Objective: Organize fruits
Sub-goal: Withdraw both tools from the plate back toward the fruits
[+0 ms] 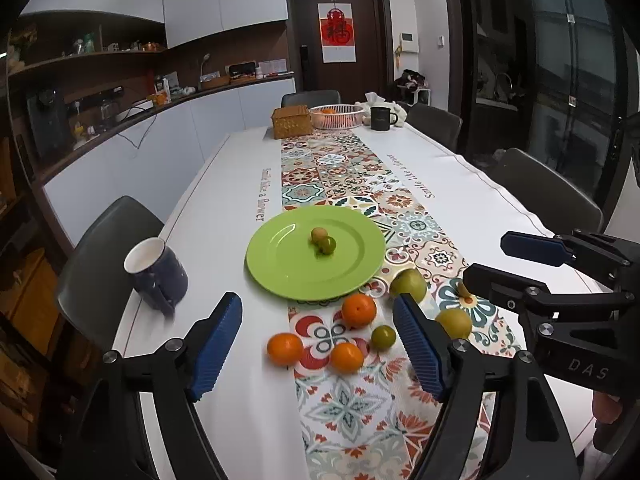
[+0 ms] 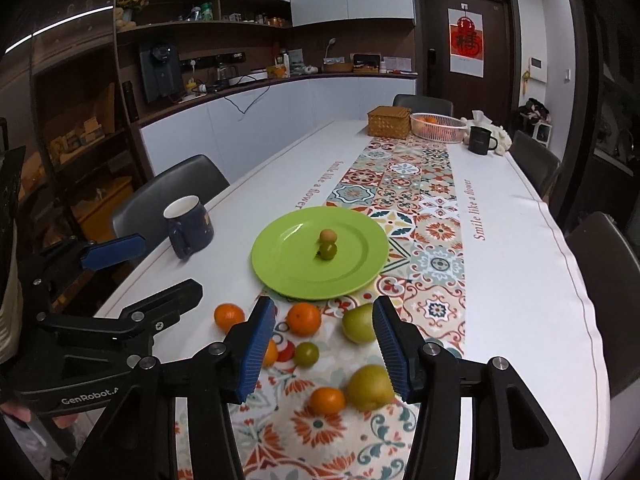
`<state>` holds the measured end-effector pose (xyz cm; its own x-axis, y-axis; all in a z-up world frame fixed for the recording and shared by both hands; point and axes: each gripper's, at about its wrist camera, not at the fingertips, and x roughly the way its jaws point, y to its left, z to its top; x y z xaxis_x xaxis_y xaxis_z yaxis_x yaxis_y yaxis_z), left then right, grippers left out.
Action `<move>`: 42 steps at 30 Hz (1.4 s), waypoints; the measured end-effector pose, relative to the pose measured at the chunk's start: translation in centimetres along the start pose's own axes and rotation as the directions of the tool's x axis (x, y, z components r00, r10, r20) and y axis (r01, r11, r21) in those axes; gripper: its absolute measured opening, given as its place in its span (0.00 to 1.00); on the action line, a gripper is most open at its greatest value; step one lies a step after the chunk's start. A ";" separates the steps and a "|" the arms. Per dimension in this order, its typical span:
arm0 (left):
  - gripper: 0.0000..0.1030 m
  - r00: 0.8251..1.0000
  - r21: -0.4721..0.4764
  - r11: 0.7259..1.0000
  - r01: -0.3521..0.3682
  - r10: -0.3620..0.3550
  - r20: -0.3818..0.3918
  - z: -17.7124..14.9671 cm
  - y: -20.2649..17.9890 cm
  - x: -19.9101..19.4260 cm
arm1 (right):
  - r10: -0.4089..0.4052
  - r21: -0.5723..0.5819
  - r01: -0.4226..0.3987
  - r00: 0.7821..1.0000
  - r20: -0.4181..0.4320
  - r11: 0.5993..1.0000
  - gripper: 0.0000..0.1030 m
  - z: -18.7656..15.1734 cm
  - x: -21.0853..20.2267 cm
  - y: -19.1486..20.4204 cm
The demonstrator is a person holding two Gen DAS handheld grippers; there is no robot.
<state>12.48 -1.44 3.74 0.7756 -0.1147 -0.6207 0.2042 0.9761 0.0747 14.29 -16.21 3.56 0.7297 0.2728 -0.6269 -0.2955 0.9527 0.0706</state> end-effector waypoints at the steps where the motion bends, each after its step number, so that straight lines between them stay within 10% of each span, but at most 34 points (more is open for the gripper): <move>1: 0.77 1.000 -0.004 1.000 -0.001 0.001 0.003 -0.4 0.0 -0.2 | -0.003 -0.002 0.003 1.000 0.001 1.000 0.53 -0.3 -0.1 0.2; 23: 0.79 0.998 0.113 0.994 -0.012 0.004 0.067 -7.1 -0.8 -0.3 | -0.037 -0.060 0.035 0.998 -0.049 0.998 0.56 -7.3 0.3 2.4; 42: 0.74 0.996 0.229 0.970 0.081 -0.072 -0.048 -8.1 -1.2 7.5 | -0.029 -0.001 0.030 0.979 -0.203 1.000 0.56 -9.9 6.7 1.0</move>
<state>13.21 -1.93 -7.37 0.7294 -0.1752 -0.6613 0.3977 0.8951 0.2014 12.79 -14.75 -8.20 0.5980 0.2122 -0.7729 -0.2744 0.9602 0.0513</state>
